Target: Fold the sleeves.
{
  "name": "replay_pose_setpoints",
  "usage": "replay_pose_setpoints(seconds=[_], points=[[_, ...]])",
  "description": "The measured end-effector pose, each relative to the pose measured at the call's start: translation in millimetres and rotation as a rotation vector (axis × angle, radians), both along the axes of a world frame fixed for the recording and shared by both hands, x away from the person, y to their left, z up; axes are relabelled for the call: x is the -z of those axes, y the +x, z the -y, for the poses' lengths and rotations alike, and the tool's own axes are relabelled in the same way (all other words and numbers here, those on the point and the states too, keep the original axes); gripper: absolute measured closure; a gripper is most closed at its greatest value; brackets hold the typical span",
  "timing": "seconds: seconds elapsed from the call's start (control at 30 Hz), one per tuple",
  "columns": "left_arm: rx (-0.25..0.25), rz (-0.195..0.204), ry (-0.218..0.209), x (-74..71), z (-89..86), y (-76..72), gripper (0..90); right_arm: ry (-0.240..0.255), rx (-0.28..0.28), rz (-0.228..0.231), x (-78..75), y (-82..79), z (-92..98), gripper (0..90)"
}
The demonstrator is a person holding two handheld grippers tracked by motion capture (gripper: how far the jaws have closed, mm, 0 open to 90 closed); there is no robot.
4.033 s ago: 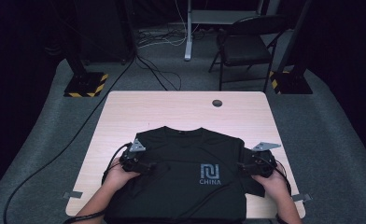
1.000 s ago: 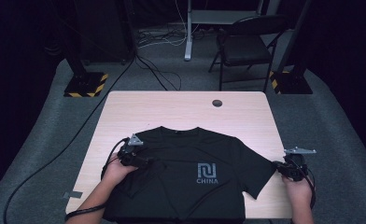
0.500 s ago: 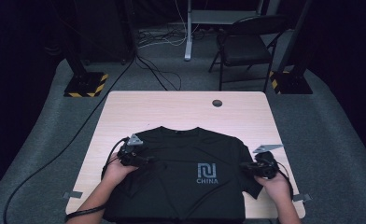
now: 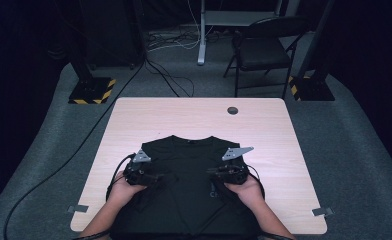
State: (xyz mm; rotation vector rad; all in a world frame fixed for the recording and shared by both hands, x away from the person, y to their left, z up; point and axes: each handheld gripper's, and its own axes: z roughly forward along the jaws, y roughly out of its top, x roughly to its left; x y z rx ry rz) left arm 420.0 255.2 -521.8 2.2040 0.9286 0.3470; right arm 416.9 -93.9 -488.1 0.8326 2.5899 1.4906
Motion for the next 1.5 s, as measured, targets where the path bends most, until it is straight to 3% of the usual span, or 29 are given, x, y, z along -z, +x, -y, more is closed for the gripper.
replay_pose_setpoints(seconds=[0.03, 0.13, 0.2, 0.4, 0.57, 0.67, 0.77, 0.97, 1.23, 1.5], points=[[0.005, 0.001, 0.008, 1.0, 0.8, -2.1, 22.1, 0.017, -0.011, 0.021, -2.6, -1.1, -2.7, 69.7], [0.01, 0.008, 0.022, 1.3, 0.1, -6.2, 22.1, 0.056, -0.015, 0.053, -9.3, -4.0, -1.6, 62.9], [0.009, 0.011, 0.019, 0.8, -1.3, -6.8, 22.1, 0.044, 0.013, 0.054, -9.3, -2.8, 4.3, 59.5], [0.009, 0.007, 0.024, 3.2, -3.0, -5.0, 22.1, -0.12, 0.1, 0.017, 11.6, 4.1, 21.1, 50.2], [0.015, 0.008, 0.029, 3.8, -0.7, -1.6, 21.9, -0.208, 0.147, 0.04, 22.7, 6.0, 24.8, 44.3], [0.029, 0.016, 0.054, 5.7, 3.1, -0.2, 21.3, -0.254, 0.152, 0.048, 27.7, 5.1, 24.7, 42.3], [0.041, 0.015, 0.046, 6.1, 2.5, 2.1, 20.3, -0.331, 0.154, 0.064, 34.6, 3.9, 23.8, 39.8], [0.06, 0.018, 0.049, 6.3, 2.1, 3.4, 19.8, -0.308, 0.171, 0.077, 40.4, 0.3, 29.3, 27.3], [0.084, 0.009, 0.062, 5.2, 9.4, 3.3, 19.5, -0.317, 0.192, 0.064, 39.5, -1.2, 40.7, 26.2], [0.079, 0.019, 0.047, 6.7, 17.3, 4.4, 19.3, -0.322, 0.21, 0.061, 40.0, -1.7, 47.9, 23.0]])
